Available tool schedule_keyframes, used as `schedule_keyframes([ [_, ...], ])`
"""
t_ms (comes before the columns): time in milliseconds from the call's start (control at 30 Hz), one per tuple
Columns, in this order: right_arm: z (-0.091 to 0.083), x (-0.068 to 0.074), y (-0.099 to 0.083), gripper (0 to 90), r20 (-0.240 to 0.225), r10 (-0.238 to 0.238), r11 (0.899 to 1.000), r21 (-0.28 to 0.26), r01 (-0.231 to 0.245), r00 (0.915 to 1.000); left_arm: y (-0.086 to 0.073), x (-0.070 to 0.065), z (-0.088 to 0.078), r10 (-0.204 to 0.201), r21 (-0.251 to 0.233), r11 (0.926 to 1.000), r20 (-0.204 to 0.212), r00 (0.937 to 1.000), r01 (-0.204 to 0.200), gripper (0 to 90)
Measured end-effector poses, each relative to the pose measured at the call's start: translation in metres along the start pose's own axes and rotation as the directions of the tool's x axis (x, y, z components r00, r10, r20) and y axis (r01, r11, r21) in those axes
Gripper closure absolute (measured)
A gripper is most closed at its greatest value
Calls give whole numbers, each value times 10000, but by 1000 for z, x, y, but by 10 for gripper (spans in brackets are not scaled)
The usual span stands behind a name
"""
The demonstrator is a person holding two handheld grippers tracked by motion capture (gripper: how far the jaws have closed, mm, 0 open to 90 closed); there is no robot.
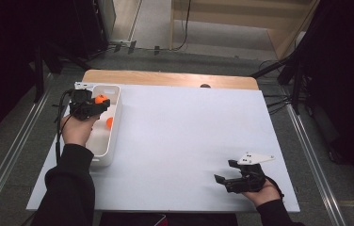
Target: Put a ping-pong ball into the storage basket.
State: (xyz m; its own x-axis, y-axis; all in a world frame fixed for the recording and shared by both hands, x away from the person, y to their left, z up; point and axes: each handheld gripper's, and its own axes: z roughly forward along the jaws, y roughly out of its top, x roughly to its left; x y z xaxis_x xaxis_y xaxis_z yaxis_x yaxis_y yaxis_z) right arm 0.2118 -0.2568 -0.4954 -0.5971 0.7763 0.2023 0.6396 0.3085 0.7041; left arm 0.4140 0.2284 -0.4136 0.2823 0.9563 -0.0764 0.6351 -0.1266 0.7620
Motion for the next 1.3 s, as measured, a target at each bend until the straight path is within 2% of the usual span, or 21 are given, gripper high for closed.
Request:
schedule_keyframes([
  [133, 0, -1, 0, 149, 31, -45, 10000, -34, 45, 10000, 2, 0, 2, 108, -122, 9999, -21, 9999, -108, 500],
  [300, -1, 0, -1, 149, 42, 59, 10000, 25, -59, 10000, 6, 0, 7, 31, -247, 9997, -4, 10000, -31, 501],
  [867, -1, -1, -2, 149, 93, 8, 10000, -16, -8, 10000, 11, 0, 17, 61, -119, 9999, -73, 10000, -62, 500],
  [1000, -1, -1, -2, 149, 93, 16, 10000, -3, -16, 10000, 12, 1, 17, 95, -248, 9996, 52, 9999, -94, 498],
  [1033, -1, -1, -2, 149, 96, -28, 10000, -17, 28, 9999, 12, 0, 16, 133, -337, 9993, 80, 9999, -130, 488],
  [1100, -1, 0, -2, 149, 74, 12, 10000, 0, -12, 10000, 13, 0, 16, 183, -366, 9992, 96, 9998, -179, 384],
  [1167, -1, 0, -2, 149, 72, -3, 10000, -25, 3, 10000, 13, 2, 17, -54, -250, 9997, 186, 9998, 58, 311],
  [1300, -1, -1, -2, 149, 100, 2, 10000, -34, -2, 9999, 13, 3, 17, -102, -90, 9999, 166, 9998, 103, 294],
])
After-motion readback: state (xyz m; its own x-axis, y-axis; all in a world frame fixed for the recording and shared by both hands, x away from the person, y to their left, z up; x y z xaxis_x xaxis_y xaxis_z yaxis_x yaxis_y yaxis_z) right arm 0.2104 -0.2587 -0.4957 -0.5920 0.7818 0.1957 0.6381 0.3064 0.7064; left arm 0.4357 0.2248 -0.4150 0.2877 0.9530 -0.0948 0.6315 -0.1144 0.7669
